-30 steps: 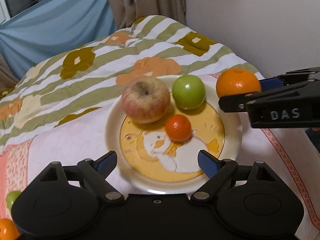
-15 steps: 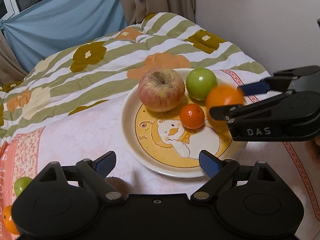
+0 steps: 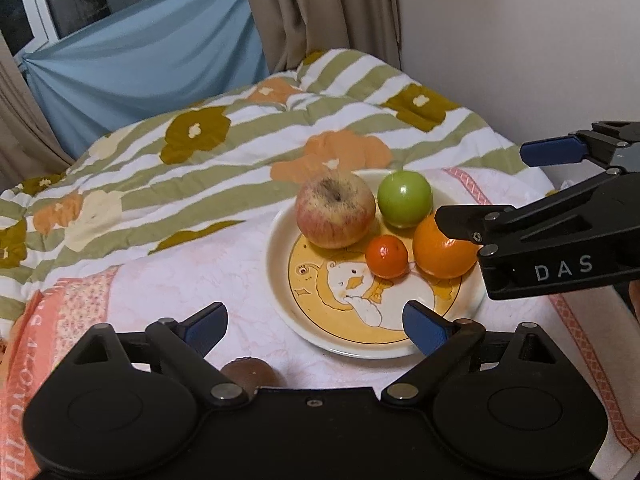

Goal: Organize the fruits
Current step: 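Release the tangerine with the left tool while the right tool releases the orange into the bowl, then move the left tool toward the orange on the cloth while the right tool approaches the tangerine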

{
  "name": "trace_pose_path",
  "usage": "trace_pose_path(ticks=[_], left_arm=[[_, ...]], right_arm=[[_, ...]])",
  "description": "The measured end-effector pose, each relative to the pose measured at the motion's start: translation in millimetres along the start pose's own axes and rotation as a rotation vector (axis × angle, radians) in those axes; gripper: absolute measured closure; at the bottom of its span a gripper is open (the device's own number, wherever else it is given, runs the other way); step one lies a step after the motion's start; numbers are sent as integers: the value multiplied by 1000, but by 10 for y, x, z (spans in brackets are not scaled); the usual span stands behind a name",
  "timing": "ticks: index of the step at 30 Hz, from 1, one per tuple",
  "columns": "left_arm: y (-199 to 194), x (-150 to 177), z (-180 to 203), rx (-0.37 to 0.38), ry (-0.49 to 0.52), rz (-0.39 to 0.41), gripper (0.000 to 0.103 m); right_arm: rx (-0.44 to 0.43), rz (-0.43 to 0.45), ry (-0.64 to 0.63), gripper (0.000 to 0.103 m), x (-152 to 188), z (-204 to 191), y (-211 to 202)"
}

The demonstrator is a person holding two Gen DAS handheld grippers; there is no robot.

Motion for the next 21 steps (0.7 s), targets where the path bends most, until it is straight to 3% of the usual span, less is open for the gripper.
trace_pose_path(ticks=[12,21], left_arm=[[-689,81,-394,-64,-78,60,6],[-1067,438,-927,-75,-157,83,6]], right_arm=[[5,30,21,0,-223,-313,-620],[25,37,41,0,-253,-923,-928]])
Point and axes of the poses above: each gripper's, at about its wrist camera, not at the fingertips, and y roughly the way its jaws point, z to its right, x to its underside, the point moved 8 cm from there along y, roughly the way its jaws point, and after that the axes turned 7 degrees about -x, right-handed, at the moved point
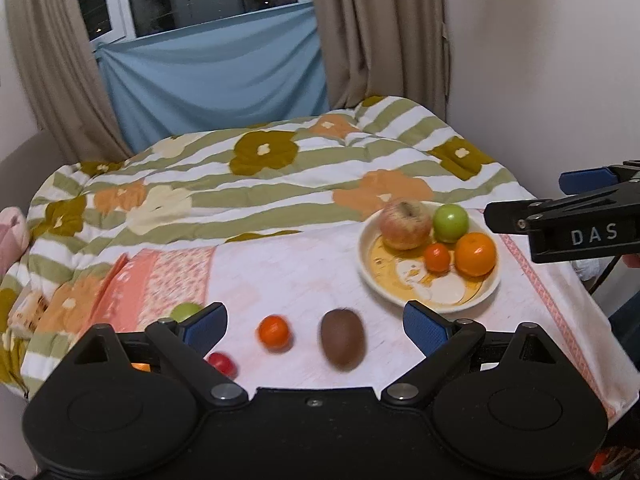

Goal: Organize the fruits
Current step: 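Move the left tool toward the orange on the cloth while the right tool approaches the tangerine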

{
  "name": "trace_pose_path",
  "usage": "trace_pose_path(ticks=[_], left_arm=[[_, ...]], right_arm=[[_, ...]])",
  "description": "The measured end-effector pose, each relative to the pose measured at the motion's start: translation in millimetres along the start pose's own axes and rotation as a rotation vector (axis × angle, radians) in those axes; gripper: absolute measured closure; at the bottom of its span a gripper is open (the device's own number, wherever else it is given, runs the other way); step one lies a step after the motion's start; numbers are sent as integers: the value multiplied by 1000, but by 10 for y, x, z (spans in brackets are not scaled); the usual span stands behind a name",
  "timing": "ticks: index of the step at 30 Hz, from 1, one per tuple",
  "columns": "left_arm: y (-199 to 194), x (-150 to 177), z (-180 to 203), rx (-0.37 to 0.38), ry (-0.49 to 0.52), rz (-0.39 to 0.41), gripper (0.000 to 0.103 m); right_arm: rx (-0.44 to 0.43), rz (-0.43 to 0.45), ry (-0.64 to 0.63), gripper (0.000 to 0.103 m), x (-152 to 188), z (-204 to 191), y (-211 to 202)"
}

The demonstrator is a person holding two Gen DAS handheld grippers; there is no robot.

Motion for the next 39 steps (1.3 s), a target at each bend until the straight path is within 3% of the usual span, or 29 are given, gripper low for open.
trace_pose_path(ticks=[11,21,28,39], left_arm=[[-133,268,-888,6,18,16,6],[227,483,-1522,17,54,-5,6],[598,559,-1769,37,75,-19,6],[1230,734,-1809,94,102,-81,6]], right_arm=[[13,-2,62,0,54,-947,-41],[29,-33,91,0,187,-1654,307],[69,-62,102,0,285,-1890,737],[123,-91,116,0,427,-1955,1440]])
Point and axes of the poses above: each gripper's, at about its wrist camera, not at the fingertips, and y roughly the way its jaws point, z to its right, x to its underside, the point moved 8 cm from there along y, roughly the way its jaws point, and after that the axes turned 7 degrees about -x, right-handed, at the moved point
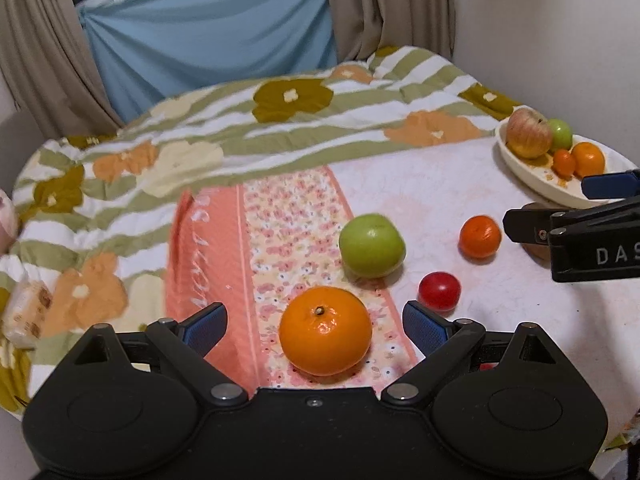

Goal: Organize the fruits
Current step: 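Move the left tool toward the orange on the cloth while the right tool approaches the tangerine, then grasp the orange with the left tool while the right tool grasps the tangerine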

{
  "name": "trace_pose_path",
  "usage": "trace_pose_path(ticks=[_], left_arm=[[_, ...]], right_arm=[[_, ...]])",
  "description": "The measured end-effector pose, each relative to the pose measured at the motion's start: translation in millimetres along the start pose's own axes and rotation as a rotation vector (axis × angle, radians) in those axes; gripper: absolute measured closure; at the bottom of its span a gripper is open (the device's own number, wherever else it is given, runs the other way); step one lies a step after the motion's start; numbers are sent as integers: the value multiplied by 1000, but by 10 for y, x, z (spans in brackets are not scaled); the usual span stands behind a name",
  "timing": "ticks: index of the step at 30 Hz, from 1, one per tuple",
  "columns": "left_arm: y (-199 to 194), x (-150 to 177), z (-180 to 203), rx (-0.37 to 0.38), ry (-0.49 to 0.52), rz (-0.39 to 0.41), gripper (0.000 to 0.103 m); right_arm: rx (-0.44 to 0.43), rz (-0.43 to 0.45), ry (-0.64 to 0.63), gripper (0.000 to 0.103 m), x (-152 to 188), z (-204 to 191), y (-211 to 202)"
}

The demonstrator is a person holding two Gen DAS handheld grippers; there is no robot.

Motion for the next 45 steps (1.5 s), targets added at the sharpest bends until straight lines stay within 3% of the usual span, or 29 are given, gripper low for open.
trace_pose_path(ticks=[12,14,16,31,34,36,45], left_arm=[[396,98,80,64,-6,-56,17],[439,118,103,67,0,-70,26],[476,136,99,62,-5,-81,36],[489,156,82,63,-11,-84,36],[491,157,79,63,-19,-86,36],[490,161,77,63,-24,-87,36],[469,181,55,55,-34,-98,36]], right_arm=[[4,-41,-3,0,129,-20,557],[4,-42,-2,0,134,-19,606],[-6,-54,1,7,148,-15,662],[-9,-105,-47,31,219,-61,946],[-5,-94,-61,38,210,-71,953],[14,-88,-77,50,200,-63,949],[-4,-87,-73,50,199,-47,912]])
Point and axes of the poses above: each gripper's, at about its wrist camera, not at the fingertips, and y roughly the way its jaws point, z to its right, x to its underside, the point moved 8 cm from there along y, roughly the way its jaws point, and after that the axes turned 7 degrees about -x, right-handed, at the moved point
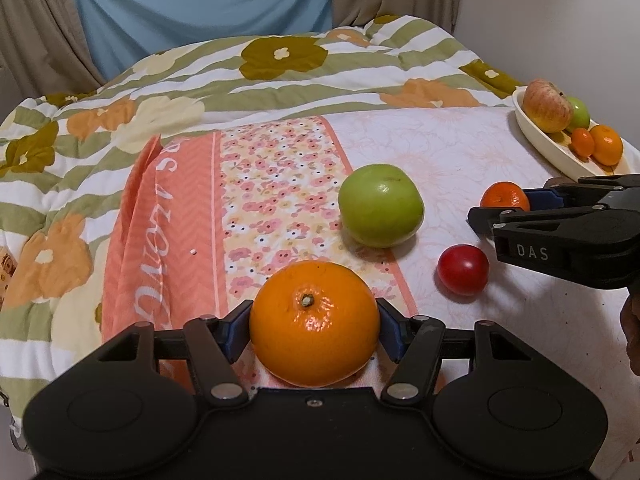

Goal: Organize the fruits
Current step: 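Grasp the orange with the left tool while the right tool grasps the tangerine, then carry the orange with the left tool while the right tool carries the tangerine to the bowl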

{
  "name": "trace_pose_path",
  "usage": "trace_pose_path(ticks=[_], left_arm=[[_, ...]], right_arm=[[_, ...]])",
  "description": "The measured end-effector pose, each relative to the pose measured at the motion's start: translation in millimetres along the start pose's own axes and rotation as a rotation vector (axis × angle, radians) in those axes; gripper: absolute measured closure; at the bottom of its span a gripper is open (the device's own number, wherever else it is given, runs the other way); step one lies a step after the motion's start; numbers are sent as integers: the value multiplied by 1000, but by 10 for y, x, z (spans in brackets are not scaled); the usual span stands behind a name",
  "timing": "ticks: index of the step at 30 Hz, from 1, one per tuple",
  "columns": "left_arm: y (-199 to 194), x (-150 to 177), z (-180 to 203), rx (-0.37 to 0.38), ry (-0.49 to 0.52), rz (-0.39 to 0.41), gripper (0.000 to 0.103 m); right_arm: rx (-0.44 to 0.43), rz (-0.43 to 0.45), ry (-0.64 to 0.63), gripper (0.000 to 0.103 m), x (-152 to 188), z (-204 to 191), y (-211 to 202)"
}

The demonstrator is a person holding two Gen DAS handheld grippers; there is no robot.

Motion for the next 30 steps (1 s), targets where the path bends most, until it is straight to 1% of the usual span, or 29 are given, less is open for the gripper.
trace_pose_path(ticks=[7,17,22,24,30], left_arm=[[-95,5,-38,-21,-22,-11,36],[-569,-190,31,-86,-55,64,36],[-827,-333,203,-92,-62,98,36],[-936,-402,304,-94,-64,111,36],[-1180,-636,654,-95,-70,146,36]], right_arm=[[-19,25,-9,50,-57,-37,-189],[-33,80,1,50,-266,100,-683],[-48,117,-5,50,-384,255,-1002],[-64,128,1,50,-425,352,-1118],[-74,154,0,50,-516,714,-1389]])
Point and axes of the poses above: each gripper's, at about its wrist camera, not at the fingertips, and y roughly the way its jaws point, z to its right, x to its underside, the point moved 8 cm from there along y, roughly the way its jaws point, and after that the axes turned 7 degrees about -x, right-handed, at the moved point
